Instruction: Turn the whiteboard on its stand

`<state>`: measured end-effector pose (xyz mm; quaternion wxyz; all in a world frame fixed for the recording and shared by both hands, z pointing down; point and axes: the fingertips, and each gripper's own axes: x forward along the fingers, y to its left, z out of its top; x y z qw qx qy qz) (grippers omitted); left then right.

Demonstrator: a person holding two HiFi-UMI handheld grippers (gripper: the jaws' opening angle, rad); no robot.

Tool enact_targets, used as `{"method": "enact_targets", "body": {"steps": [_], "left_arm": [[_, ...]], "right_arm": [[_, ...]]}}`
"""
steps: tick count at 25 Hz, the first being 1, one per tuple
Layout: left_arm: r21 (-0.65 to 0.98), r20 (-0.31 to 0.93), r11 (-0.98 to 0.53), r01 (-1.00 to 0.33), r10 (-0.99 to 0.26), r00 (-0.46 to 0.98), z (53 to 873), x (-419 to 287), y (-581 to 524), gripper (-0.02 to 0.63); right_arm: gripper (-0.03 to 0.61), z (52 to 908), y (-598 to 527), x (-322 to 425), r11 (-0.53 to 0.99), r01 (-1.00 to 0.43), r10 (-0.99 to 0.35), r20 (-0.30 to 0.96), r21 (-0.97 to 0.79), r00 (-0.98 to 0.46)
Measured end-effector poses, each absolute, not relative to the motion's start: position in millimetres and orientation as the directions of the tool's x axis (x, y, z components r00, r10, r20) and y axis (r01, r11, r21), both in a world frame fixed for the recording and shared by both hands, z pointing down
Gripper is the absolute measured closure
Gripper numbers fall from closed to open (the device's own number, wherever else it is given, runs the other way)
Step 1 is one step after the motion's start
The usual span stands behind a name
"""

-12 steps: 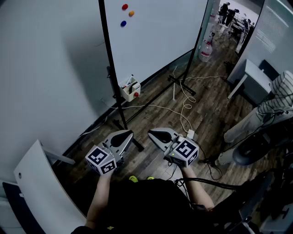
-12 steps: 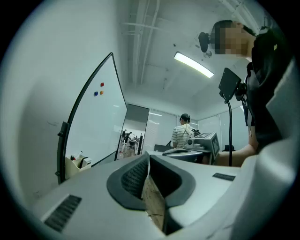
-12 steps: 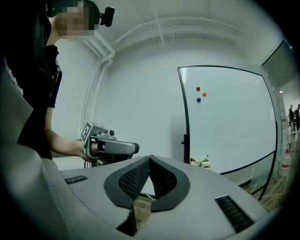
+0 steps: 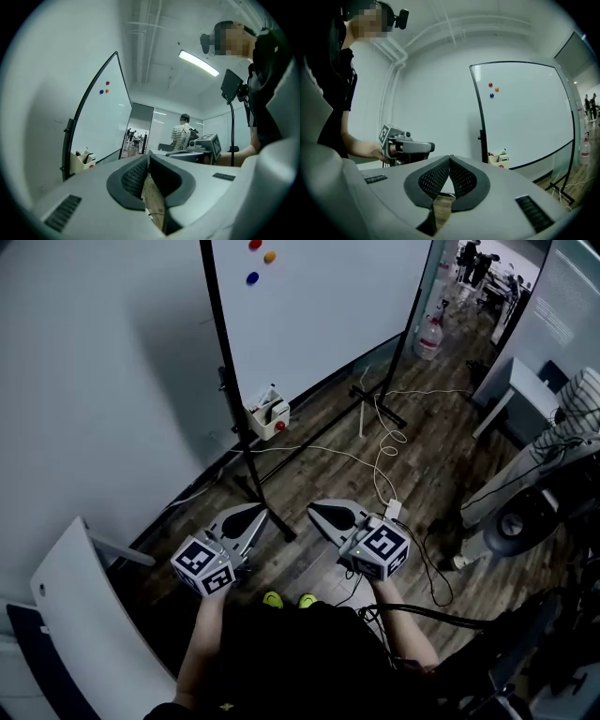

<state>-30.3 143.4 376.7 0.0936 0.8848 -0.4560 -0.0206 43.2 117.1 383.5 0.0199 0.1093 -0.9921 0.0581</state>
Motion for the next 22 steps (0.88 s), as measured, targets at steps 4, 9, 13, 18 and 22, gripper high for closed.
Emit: {"method": "enact_targets", "body": {"steps": [4,9,13,18,22], "left_arm": [[0.208,0.058,-0.542,-0.814,-0.824,0.564,381.0,-31.4,139.6,0.607],[0.199,0.052,-0.514,-0.834,-0.844,0.533,382.4,-35.2,134.4,0.607],[0.195,0.056,-0.493,-0.848,-0.858,0.511,382.5,-37.8,129.6,0.607],[0.194,0.064,-0.473,-0.859,-0.868,0.492,386.1,-44.1,125.9,0.607],[0.202,0.077,-0.473,-0.858,-0.865,0.495,391.4,-49.0,116.2,0.591]], "right_arm": [[0.574,388.0,110.7,43.3,0.971,-0.211,-0.206,0.058,-0.111,-0.977],[0.574,390.9,105.0,45.1,0.975,-0.192,-0.187,0.058,-0.109,-0.981],[0.574,394.0,99.4,47.3,0.977,-0.183,-0.177,0.059,-0.113,-0.982],[0.574,398.2,99.4,45.3,0.98,-0.156,-0.15,0.058,-0.124,-0.987],[0.574,406.4,90.6,43.0,0.976,-0.167,-0.157,0.078,-0.138,-0.985]]}}
